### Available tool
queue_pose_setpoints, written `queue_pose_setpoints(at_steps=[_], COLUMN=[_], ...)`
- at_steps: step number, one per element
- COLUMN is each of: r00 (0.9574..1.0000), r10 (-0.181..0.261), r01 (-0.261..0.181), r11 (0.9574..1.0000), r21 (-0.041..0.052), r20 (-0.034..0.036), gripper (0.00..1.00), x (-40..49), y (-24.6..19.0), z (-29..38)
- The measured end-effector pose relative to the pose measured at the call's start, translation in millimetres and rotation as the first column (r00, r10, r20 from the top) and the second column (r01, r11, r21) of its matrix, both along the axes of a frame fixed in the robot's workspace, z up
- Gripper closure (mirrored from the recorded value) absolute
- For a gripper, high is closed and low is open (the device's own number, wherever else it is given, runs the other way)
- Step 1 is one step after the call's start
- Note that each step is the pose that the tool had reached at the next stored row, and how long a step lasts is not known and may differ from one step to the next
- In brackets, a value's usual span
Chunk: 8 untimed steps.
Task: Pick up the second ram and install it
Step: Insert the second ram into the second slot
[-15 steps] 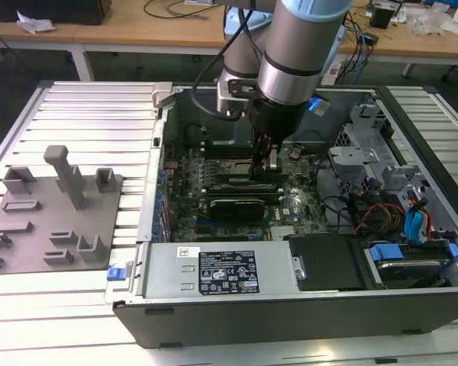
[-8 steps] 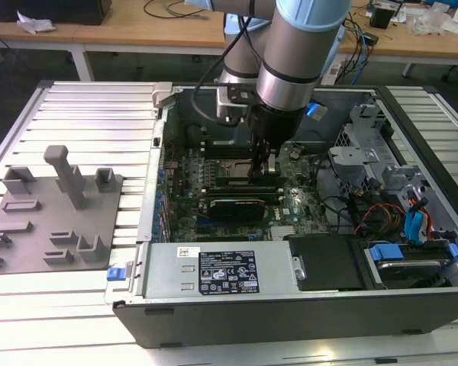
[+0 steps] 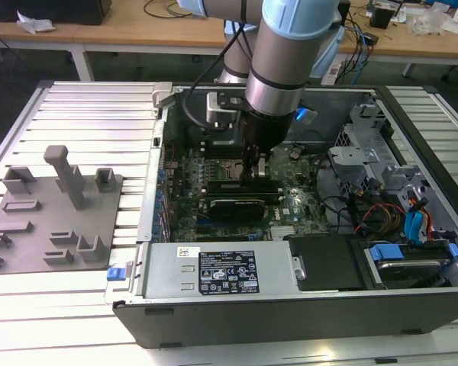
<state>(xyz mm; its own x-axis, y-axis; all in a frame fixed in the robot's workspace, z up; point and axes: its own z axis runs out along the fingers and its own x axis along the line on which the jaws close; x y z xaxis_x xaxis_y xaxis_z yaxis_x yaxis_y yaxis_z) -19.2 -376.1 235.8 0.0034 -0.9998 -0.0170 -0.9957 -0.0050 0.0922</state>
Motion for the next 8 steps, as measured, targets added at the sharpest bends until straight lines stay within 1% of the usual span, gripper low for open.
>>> queue_pose_setpoints(at_steps=[1,4,5,8], r00=[1.0000,1.0000,1.0000,1.0000], r10=[0.000,0.000,0.000,0.000], r01=[0.000,0.000,0.000,0.000], r11=[1.0000,1.0000,1.0000,1.0000], r21=[-0.0001,-0.0016,-0.0053,-0.0079], r20=[-0.0001,0.0000,-0.0001,-0.0001], gripper=[0.87,0.87,0.87,0.87], x=[-0.1,-0.1,-0.1,0.0], y=[0.0,0.0,0.0,-0.1], z=[-1.3,-2.4,-2.5,-2.9])
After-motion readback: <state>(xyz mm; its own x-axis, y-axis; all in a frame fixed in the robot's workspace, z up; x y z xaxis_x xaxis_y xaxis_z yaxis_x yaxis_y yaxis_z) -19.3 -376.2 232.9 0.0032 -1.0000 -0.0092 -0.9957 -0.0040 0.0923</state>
